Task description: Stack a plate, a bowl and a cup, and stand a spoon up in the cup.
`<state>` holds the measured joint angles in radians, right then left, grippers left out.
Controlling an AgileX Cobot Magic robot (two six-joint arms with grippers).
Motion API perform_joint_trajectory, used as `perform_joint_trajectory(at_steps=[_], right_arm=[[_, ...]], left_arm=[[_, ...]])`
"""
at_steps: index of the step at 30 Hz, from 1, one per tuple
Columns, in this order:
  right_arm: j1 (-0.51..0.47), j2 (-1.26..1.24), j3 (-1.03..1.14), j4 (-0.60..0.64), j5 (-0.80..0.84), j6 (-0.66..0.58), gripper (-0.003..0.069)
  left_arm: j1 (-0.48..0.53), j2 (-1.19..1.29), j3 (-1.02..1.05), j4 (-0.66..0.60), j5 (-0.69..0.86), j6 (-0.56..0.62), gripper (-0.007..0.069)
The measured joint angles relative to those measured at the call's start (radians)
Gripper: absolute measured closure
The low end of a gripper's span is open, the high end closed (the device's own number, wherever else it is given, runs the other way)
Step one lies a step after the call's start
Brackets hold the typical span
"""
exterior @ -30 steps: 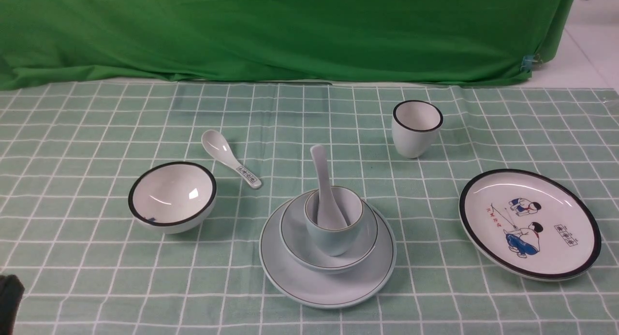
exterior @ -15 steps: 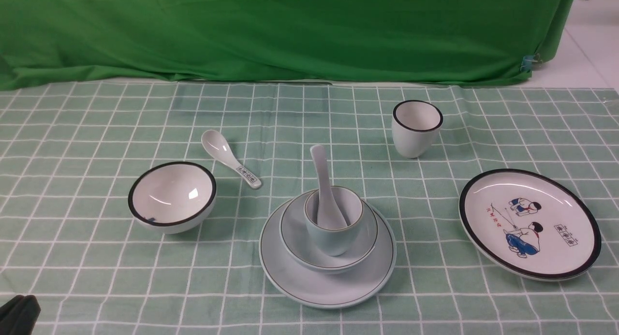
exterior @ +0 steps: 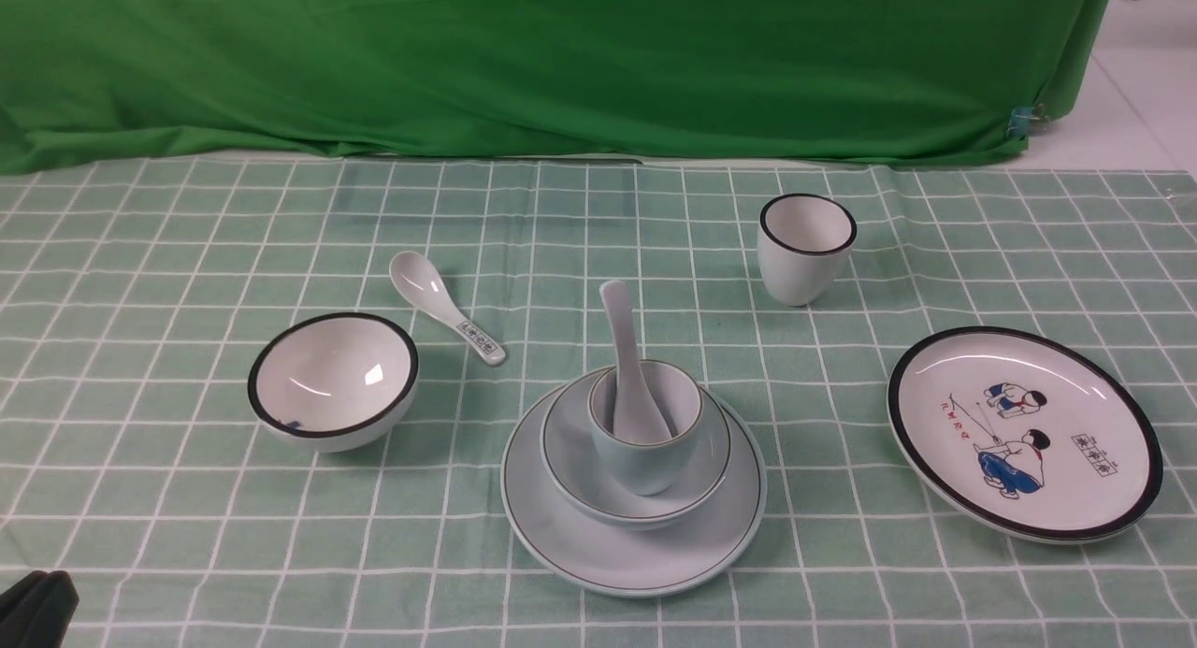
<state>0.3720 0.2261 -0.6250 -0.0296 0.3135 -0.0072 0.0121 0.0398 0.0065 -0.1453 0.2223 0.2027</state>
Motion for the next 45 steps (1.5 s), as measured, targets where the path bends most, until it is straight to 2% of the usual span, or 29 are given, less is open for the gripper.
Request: perform_joint_trajectory(at_steps=[6, 15, 20, 24, 26, 29, 45], right_arm=[[-0.02, -0.005, 0.003, -0.004, 0.0, -0.074, 0.0424], [-0.3, -0.006, 0.172, -0.005, -0.031, -0.151, 0.0421], [-0.392, -0.014, 0.389, -0.007, -0.082, -0.166, 0.0421], [-0.395, -0.075, 0.576, -0.008, -0.155, -0.166, 0.0421], [-0.377, -0.143, 0.623, -0.007, -0.139, -0.16, 0.0421], [-0.355, -0.214, 0.632, -0.004, -0.08, -0.143, 0.0421], [-0.339, -0.224, 0.632, 0.0, -0.07, -0.105, 0.0419]], left_arm=[[0.0, 0.0, 0.0, 0.0, 0.0, 0.0, 0.0613], [0.0, 0.0, 0.0, 0.0, 0.0, 0.0, 0.0612], [0.0, 0.0, 0.0, 0.0, 0.0, 0.0, 0.0612], [0.0, 0.0, 0.0, 0.0, 0.0, 0.0, 0.0612], [0.0, 0.0, 0.0, 0.0, 0.0, -0.001, 0.0612], [0.0, 0.0, 0.0, 0.0, 0.001, -0.001, 0.0612], [0.0, -0.006, 0.0, 0.0, 0.001, 0.002, 0.0611]])
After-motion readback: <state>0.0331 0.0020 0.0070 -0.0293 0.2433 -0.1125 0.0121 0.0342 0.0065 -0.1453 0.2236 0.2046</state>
